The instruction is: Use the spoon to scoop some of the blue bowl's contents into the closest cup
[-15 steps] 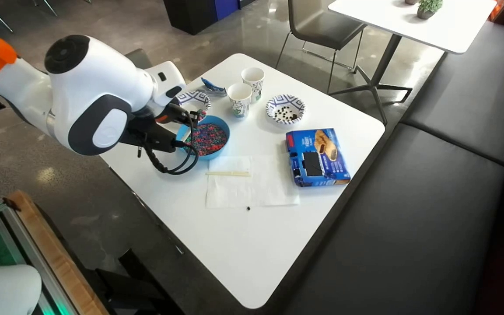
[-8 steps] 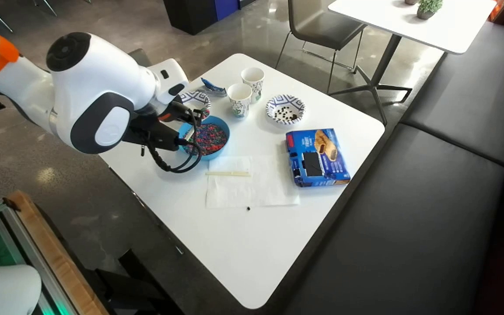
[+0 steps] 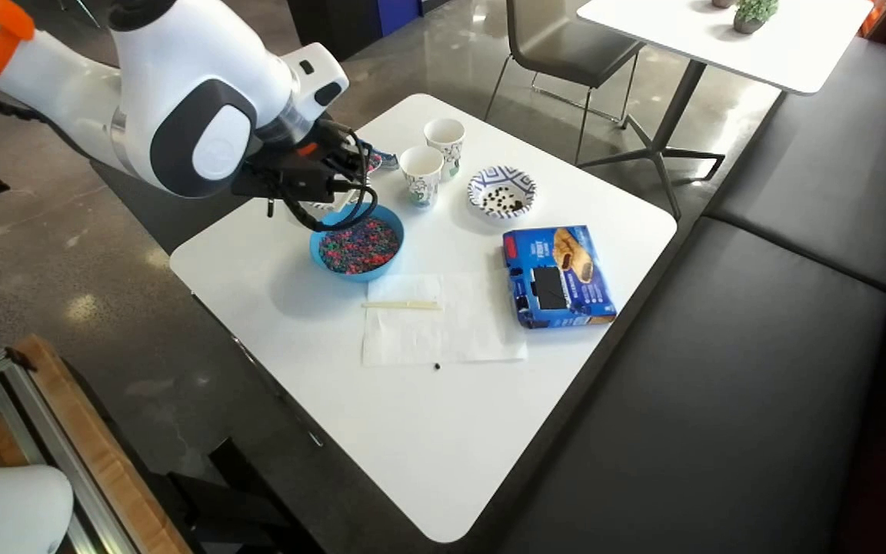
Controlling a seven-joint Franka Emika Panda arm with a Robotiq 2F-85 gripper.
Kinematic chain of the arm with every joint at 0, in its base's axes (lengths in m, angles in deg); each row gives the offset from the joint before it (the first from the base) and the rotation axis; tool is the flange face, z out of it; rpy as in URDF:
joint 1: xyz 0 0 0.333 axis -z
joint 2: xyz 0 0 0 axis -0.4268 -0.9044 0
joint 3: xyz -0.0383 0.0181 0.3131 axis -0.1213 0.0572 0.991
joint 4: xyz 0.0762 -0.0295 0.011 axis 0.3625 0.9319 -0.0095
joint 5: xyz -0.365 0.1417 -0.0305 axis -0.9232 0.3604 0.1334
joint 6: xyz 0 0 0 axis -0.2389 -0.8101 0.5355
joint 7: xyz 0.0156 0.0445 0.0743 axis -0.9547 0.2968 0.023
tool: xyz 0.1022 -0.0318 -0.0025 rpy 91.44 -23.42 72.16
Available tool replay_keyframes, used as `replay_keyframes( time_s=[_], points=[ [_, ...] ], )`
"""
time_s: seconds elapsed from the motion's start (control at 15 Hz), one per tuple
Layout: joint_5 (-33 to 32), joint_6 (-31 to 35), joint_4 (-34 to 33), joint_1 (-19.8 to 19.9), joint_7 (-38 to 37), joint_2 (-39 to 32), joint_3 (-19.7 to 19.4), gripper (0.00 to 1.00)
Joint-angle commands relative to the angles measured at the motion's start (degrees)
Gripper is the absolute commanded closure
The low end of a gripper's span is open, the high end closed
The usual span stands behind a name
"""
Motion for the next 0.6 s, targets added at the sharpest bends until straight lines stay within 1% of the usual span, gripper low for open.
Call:
replay_keyframes(
  time_s=[0.0, 0.2, 0.27, 0.33, 0.53],
  points=[
    [0.8, -4.6, -4.6, 1.5, 0.4, -2.0, 1.5, 0.97],
    [0.8, -7.1, -8.5, 1.7, 0.8, -3.6, 1.8, 0.97],
    [0.4, -7.7, -10.0, 1.1, 0.5, -4.2, 1.1, 0.97],
    [0.7, -8.4, -11.4, 1.5, 0.8, -5.0, 1.7, 0.97],
    [0.8, -10.2, -15.8, 1.5, 1.1, -7.7, 2.0, 0.97]
  ],
)
